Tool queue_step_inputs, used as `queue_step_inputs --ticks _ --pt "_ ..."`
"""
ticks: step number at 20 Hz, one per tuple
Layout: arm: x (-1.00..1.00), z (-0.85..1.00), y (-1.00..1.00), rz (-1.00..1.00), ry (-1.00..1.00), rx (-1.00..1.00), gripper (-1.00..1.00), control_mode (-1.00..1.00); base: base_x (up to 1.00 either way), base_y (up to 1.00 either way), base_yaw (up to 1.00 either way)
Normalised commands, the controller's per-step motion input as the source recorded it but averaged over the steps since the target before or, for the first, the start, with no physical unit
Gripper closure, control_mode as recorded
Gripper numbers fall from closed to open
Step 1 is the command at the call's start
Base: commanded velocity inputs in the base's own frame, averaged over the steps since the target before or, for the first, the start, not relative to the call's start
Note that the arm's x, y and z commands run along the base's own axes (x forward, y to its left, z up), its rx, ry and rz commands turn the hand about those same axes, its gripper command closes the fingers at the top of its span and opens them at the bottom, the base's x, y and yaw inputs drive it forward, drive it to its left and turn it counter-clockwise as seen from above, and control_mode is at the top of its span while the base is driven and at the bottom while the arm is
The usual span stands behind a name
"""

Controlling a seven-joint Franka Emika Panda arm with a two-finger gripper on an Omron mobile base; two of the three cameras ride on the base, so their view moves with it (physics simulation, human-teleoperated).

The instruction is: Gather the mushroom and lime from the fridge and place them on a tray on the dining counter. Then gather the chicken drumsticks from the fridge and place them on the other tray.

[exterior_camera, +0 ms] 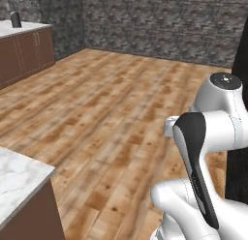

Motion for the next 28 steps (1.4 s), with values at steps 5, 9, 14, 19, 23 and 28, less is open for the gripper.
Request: queue_step_inputs --ticks 5,9,14,19,23,28 --pt "0.0 0.0 0.0 0.0 0.0 0.0 1.0 1.0 0.97 -0.33 0.4" --pt "0.0 0.0 0.0 0.0 0.0 0.0 1.0 1.0 0.97 -0.32 0.4" --pt "0.0 0.0 0.0 0.0 0.0 0.0 1.0 1.0 0.99 -0.31 0.4" --pt "0.0 0.0 0.0 0.0 0.0 0.0 1.0 1.0 1.0 -0.28 0.41" --pt "0.0 0.0 0.0 0.0 0.0 0.0 1.0 1.0 1.0 -0.24 0.42" --pt "0.0 0.0 0.0 0.0 0.0 0.0 1.0 1.0 1.0 -0.17 0.45"
